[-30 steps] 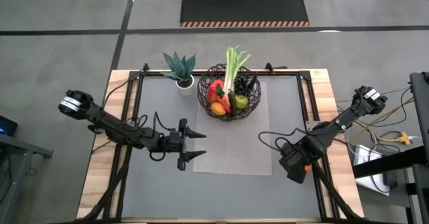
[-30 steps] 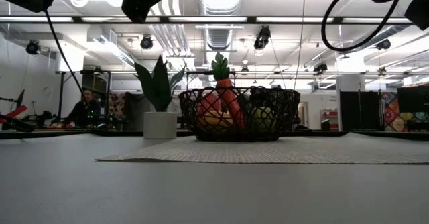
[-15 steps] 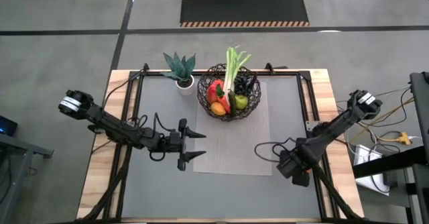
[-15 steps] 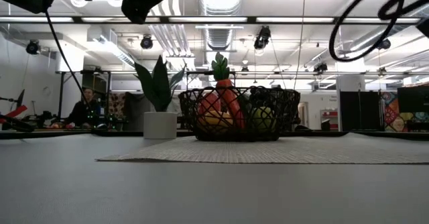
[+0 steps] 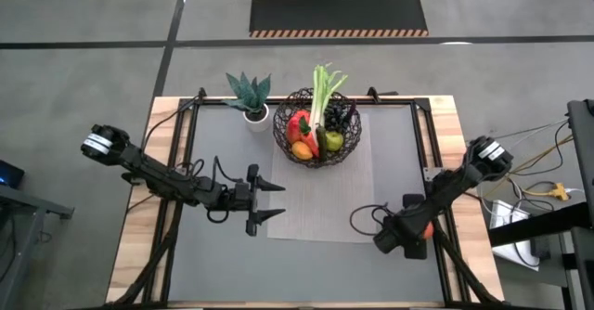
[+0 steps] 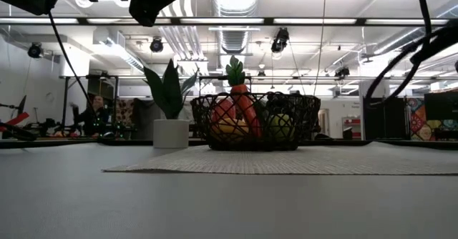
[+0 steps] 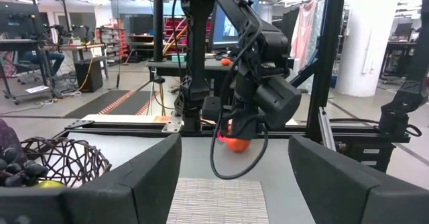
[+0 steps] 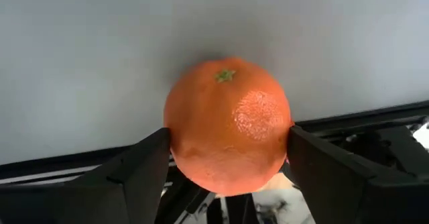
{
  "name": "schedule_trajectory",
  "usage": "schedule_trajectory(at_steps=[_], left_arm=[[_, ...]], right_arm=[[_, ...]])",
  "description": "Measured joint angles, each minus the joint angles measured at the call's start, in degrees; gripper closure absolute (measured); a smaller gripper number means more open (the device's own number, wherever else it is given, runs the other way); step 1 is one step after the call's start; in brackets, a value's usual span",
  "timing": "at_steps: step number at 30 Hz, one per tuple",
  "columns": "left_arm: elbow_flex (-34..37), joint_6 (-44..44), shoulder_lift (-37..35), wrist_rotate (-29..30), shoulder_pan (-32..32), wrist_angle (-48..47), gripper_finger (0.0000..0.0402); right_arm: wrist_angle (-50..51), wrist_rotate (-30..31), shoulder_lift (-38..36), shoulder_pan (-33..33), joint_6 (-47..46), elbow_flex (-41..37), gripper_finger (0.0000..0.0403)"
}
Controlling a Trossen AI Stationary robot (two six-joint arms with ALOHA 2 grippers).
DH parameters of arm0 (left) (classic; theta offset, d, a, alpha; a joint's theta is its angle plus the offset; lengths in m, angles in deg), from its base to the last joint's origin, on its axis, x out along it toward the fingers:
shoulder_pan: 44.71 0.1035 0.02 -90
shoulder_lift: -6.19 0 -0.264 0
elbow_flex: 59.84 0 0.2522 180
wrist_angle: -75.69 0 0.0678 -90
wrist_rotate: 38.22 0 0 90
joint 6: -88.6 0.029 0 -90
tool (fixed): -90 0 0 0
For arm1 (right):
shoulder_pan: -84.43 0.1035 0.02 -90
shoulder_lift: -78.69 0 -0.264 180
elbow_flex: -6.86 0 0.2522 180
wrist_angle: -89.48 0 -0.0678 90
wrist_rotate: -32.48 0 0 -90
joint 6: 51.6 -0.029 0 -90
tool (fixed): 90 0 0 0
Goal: Build produce basket
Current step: Put the orange into the black wire basket
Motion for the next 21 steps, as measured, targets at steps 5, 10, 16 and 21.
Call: schedule_trajectory(at_steps=[5,10,16,21], left_arm=[[0.02,0.02,0.0,0.0,0.02,-0.02,0.0143],[0.04,0.06,0.0,0.0,0.02,-0.09,0.0143],[0.04,2.71,-0.17,0.0,0.02,-0.12,0.0143],[0.04,5.89,-2.31,0.02,0.02,-0.11,0.0143]], right_arm=[[0.33,-0.19,1.18,-0.02,0.94,0.07,0.0167],[0.02,0.24,0.4,0.0,0.46,0.07,0.0196],[-1.02,4.38,-2.15,-0.02,-0.65,3.04,0.0201],[-6.28,16.33,-5.45,-0.46,-0.6,9.1,0.0202]])
